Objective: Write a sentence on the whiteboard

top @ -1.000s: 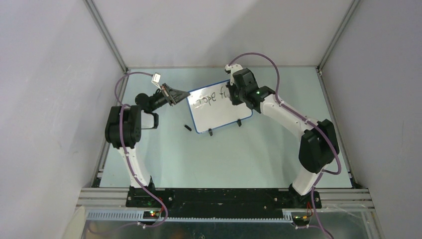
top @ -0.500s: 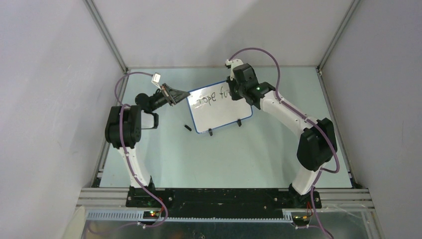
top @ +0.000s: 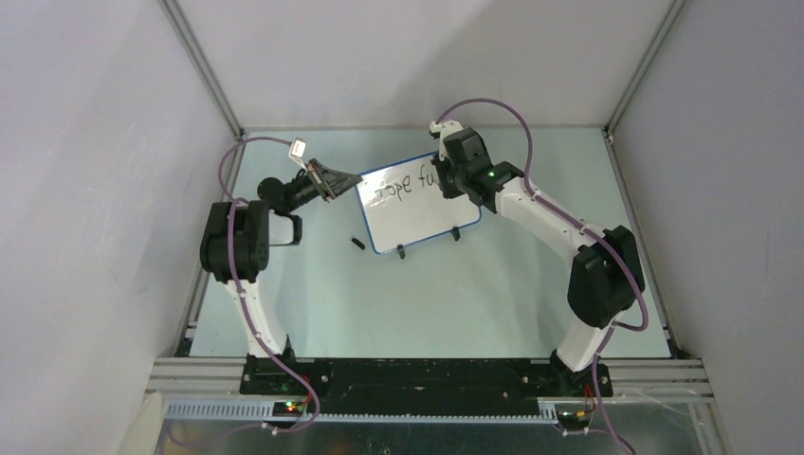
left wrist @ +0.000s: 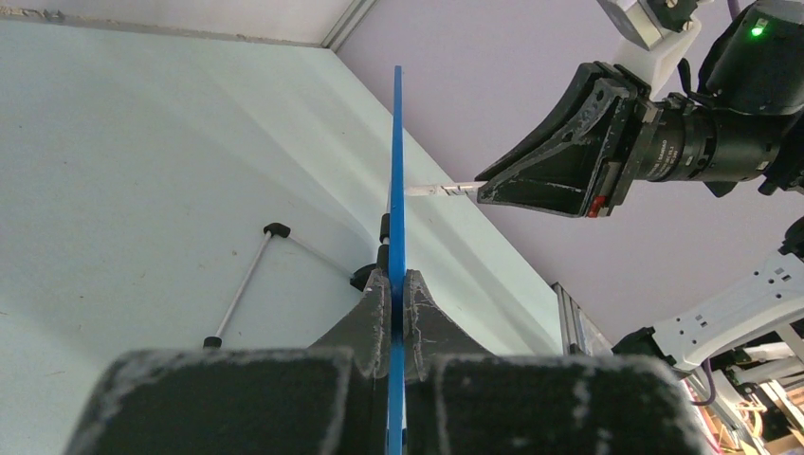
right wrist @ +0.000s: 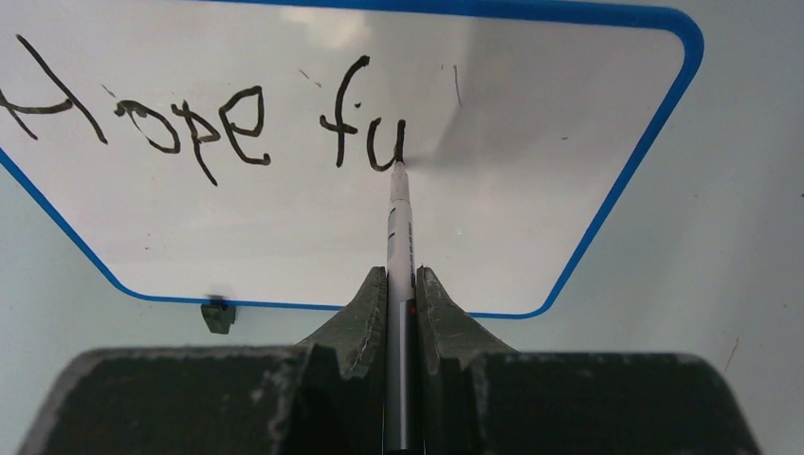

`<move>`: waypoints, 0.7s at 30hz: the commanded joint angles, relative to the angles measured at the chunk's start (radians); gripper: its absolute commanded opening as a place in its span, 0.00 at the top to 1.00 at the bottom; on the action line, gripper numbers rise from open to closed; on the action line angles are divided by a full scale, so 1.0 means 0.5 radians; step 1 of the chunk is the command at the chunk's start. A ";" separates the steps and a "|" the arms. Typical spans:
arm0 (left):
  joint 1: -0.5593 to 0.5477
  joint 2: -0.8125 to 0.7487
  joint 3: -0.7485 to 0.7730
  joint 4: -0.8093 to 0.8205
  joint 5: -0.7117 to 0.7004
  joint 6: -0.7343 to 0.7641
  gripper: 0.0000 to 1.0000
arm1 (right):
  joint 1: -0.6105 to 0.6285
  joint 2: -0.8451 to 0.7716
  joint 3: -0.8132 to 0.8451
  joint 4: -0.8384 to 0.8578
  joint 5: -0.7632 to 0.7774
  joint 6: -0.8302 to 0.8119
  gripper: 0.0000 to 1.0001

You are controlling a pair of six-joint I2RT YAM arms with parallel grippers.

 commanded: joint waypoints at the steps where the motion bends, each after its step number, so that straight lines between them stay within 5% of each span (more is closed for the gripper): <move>1: -0.012 -0.009 0.043 0.100 0.067 -0.001 1.00 | -0.005 -0.068 -0.033 0.012 0.048 -0.017 1.00; 21: -0.012 -0.011 0.044 0.099 0.068 -0.003 1.00 | -0.019 -0.152 0.020 0.047 -0.001 -0.025 1.00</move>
